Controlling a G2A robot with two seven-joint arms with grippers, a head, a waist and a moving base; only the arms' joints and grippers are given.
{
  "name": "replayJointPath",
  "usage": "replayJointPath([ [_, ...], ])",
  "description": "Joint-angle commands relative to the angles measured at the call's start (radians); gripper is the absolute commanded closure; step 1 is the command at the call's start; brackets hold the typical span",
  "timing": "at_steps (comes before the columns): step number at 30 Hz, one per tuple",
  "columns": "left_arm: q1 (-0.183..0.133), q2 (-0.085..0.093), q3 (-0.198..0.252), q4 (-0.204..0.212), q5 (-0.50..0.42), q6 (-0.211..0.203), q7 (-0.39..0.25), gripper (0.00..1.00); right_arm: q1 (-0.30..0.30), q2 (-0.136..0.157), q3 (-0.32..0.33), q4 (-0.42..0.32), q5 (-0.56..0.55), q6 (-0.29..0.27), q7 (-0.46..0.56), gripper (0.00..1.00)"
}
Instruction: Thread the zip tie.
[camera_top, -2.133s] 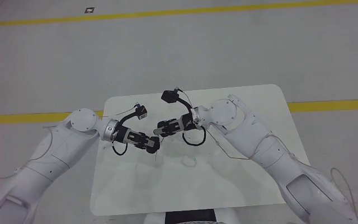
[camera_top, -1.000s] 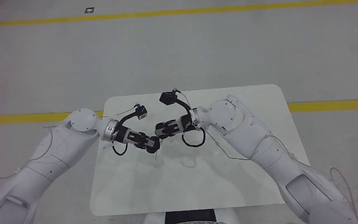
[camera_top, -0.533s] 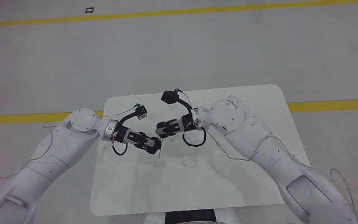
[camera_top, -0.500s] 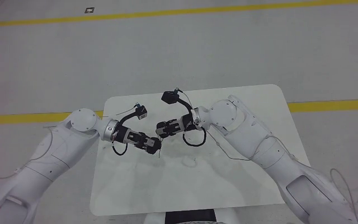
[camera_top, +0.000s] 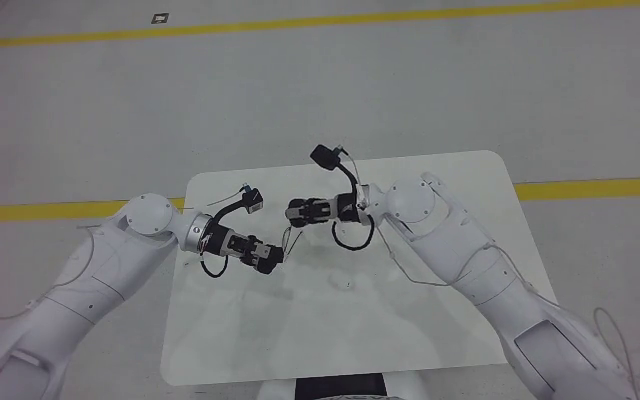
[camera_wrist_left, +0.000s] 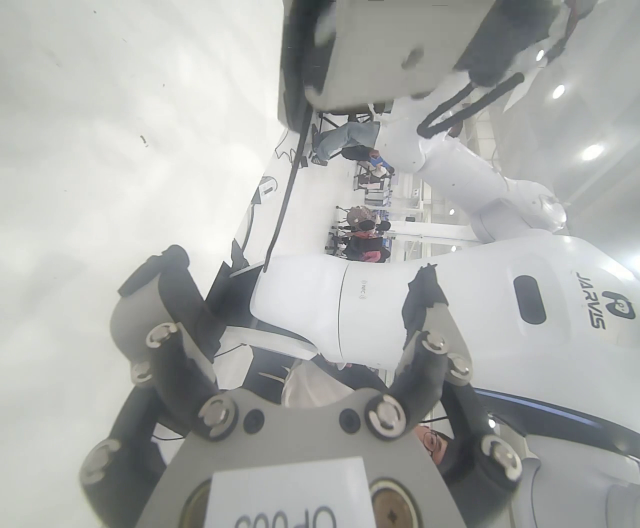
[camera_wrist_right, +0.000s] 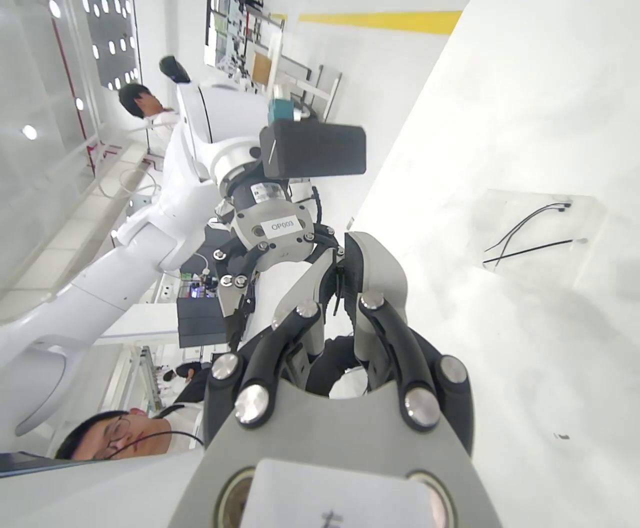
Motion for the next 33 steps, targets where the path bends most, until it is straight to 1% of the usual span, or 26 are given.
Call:
replayJointPath([
  [1,0.000,0.000,0.000,0.000,0.000,0.000,0.000,0.00,0.001,0.000,-0.001,0.000,-0.001,-0.001,0.001,1.00],
  [6,0.000,0.000,0.000,0.000,0.000,0.000,0.000,0.00,0.001,0.000,-0.001,0.000,-0.001,-0.001,0.001,1.00],
  [9,0.000,0.000,0.000,0.000,0.000,0.000,0.000,0.00,-0.022,-0.001,0.004,-0.010,0.008,0.010,-0.046,1.00],
  [10,0.004,-0.001,-0.004,-0.001,0.029,0.000,0.052,0.00,-0.032,-0.002,0.013,-0.010,0.022,0.023,-0.078,1.00],
  [12,0.016,0.000,-0.020,-0.019,0.087,0.000,0.137,0.00,-0.045,-0.003,0.021,-0.014,0.044,0.036,-0.109,1.00],
  [13,0.025,0.001,-0.034,-0.031,0.113,0.000,0.174,0.00,-0.049,-0.003,0.026,-0.012,0.052,0.042,-0.123,1.00],
  [14,0.039,0.002,-0.058,-0.059,0.163,0.000,0.227,0.00,-0.058,-0.005,0.033,-0.011,0.075,0.051,-0.145,1.00],
  [16,0.074,0.006,-0.092,-0.087,0.236,0.000,0.296,0.00,-0.066,-0.006,0.039,-0.011,0.096,0.059,-0.164,1.00],
  [17,0.096,0.009,-0.117,-0.112,0.294,0.000,0.350,0.00,-0.074,-0.008,0.047,-0.009,0.120,0.071,-0.182,1.00],
  [18,0.116,0.011,-0.132,-0.128,0.333,0.000,0.383,0.00,-0.079,-0.008,0.052,-0.007,0.136,0.079,-0.192,1.00],
  [19,0.133,0.012,-0.147,-0.147,0.365,0.000,0.409,0.00,-0.080,-0.008,0.055,-0.007,0.140,0.085,-0.195,1.00],
  [20,0.158,0.013,-0.168,-0.173,0.385,0.000,0.440,0.00,-0.082,-0.008,0.059,-0.004,0.142,0.096,-0.204,1.00],
  [21,0.177,0.014,-0.185,-0.175,0.388,0.000,0.458,0.00,-0.084,-0.009,0.060,-0.004,0.146,0.106,-0.208,1.00],
  [22,0.191,0.015,-0.199,-0.176,0.397,0.000,0.464,0.00,-0.084,-0.009,0.060,-0.004,0.144,0.113,-0.209,1.00],
  [23,0.198,0.015,-0.209,-0.171,0.406,0.000,0.473,0.00,-0.083,-0.009,0.061,0.000,0.137,0.119,-0.214,1.00],
  [33,0.198,0.015,-0.209,-0.171,0.406,0.000,0.473,0.00,-0.083,-0.009,0.061,0.001,0.135,0.121,-0.216,1.00],
])
